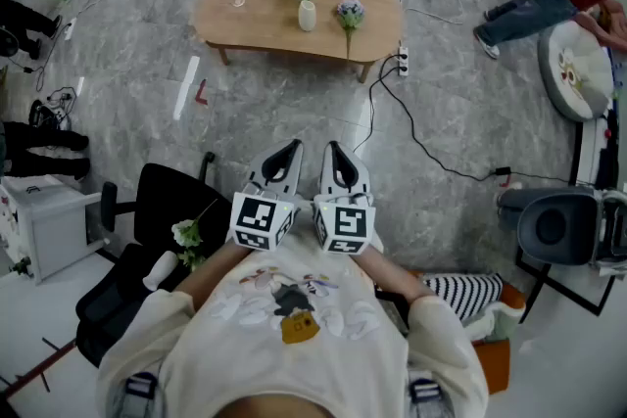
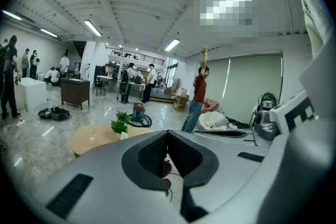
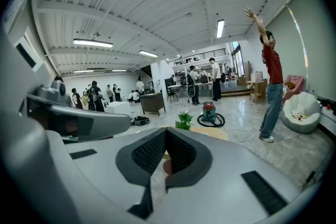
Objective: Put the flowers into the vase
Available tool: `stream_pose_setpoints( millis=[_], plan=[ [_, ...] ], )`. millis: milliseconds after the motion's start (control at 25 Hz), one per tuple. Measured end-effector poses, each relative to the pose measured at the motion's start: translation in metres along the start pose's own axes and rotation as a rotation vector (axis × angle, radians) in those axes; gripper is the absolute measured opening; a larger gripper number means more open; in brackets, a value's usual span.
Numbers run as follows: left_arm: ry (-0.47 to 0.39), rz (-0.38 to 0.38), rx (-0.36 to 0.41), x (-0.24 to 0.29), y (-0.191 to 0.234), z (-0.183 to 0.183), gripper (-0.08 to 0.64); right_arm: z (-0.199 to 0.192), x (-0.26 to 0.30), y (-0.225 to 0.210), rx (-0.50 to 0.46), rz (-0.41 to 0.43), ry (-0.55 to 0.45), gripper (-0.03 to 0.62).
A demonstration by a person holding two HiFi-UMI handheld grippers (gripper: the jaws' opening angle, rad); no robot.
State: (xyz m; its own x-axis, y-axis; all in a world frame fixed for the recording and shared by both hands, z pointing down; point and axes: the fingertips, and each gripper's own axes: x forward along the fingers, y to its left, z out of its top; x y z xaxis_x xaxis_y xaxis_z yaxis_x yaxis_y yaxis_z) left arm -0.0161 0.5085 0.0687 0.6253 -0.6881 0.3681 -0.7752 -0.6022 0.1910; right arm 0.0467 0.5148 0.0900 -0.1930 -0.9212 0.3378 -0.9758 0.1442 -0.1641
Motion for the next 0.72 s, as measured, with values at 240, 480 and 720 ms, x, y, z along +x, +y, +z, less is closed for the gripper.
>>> stream_pose_setpoints(
  millis=[240,480,720],
  plan=[
    [0.018,0.007,0.015,-0.015,0.015,-0.016,0.009,-0.012,-0.003,0.018,0.004,0.008,0.013,0.005],
    [0.021,-0.013,-0.001,-0.027,0.026,-0.021,0.009,-0.024,0.0,0.043,-0.004,0.038,0.034,0.005],
    [0.024,-0.056,-0.047,-0.044,0.039,-0.029,0.009,-0.028,-0.006,0.069,0.052,0.077,-0.012,0.005]
  ],
)
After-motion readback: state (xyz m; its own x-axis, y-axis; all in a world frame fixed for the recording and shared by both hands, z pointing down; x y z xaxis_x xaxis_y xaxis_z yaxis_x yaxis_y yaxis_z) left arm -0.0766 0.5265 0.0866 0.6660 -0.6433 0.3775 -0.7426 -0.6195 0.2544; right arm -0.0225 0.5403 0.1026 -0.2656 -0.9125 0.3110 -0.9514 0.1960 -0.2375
